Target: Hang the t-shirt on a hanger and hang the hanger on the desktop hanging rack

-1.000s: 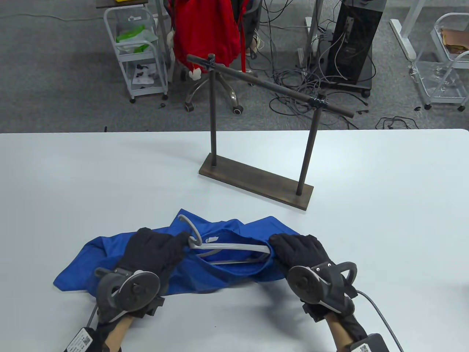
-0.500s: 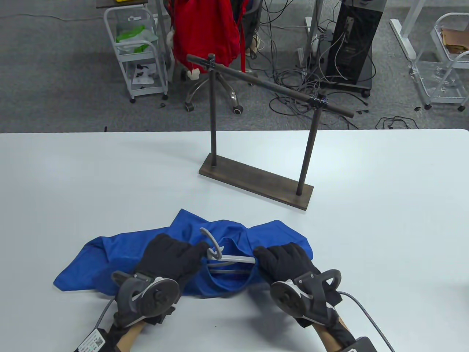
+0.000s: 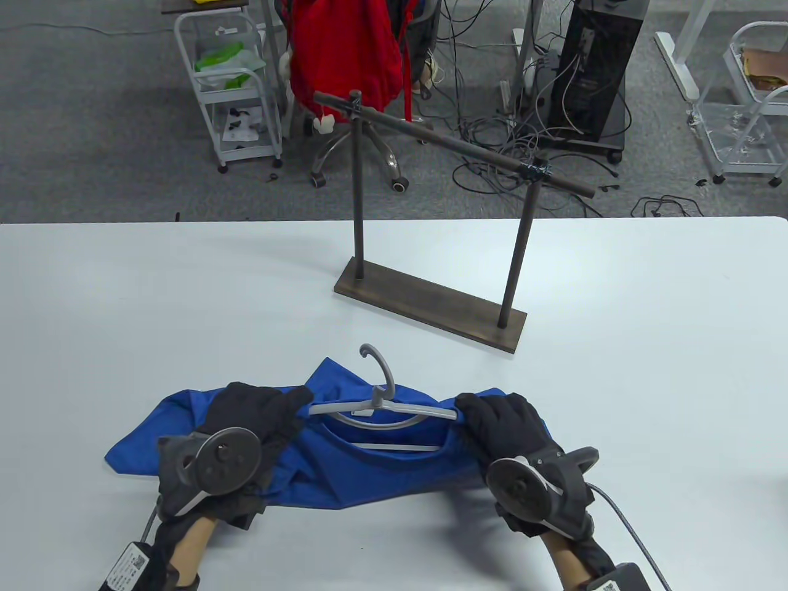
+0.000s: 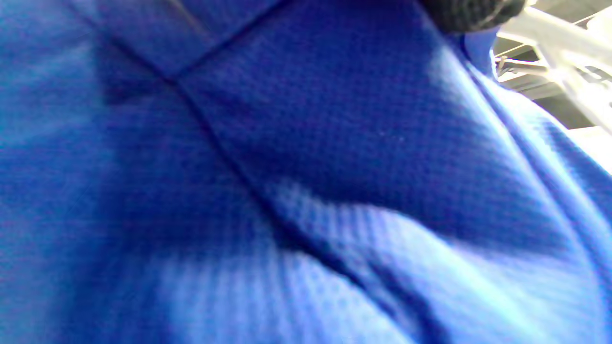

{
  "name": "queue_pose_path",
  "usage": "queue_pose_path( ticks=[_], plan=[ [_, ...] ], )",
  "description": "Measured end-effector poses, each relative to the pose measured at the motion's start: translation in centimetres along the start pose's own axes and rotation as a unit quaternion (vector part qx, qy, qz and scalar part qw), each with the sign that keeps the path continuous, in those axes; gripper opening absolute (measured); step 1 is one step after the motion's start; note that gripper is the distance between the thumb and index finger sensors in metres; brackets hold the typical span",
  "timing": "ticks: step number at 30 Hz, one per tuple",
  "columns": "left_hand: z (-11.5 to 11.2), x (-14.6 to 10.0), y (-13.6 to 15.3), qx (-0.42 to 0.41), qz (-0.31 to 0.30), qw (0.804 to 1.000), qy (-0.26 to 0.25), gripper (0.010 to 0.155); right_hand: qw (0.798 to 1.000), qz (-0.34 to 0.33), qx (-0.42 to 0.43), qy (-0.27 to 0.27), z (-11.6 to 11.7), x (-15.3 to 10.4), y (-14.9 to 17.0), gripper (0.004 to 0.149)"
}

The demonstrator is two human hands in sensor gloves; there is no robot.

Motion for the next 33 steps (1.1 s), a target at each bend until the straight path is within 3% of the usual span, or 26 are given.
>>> queue_pose_path(
  ticks=[9,20,24,33],
  plan=[
    [-0.3,-0.2,-0.3,0.015,-0.002,1.0,-0.009,0.056,1.0,0.01,-0.002,-0.001,0.3,0.2,0.5,0.047],
    [1.1,-1.6,-4.1,-0.009,-0.062,0.997,-0.043,0.063,0.997,0.065,-0.031,0.013,0.1,1.3,2.5,0.048],
    [1.0,-2.2,-5.4,-0.006,-0.087,0.996,-0.036,0.063,0.993,0.075,-0.079,0.045,-2.5,2.8,2.6,0.047],
    [0.2,-2.5,-6.0,0.004,-0.101,0.995,-0.016,0.063,0.978,0.154,-0.09,0.103,-12.3,10.5,2.9,0.046]
  ],
)
Point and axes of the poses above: the tracker on the back of each hand, its own y axis roughly to the little-finger side, its own x axis roughly from the wrist to the fingertips, z = x × y, the point moved 4 cm from there along x, roughly from the wrist to the fingertips, and after that the axes turned 11 degrees about -y, right-handed, at the moved point
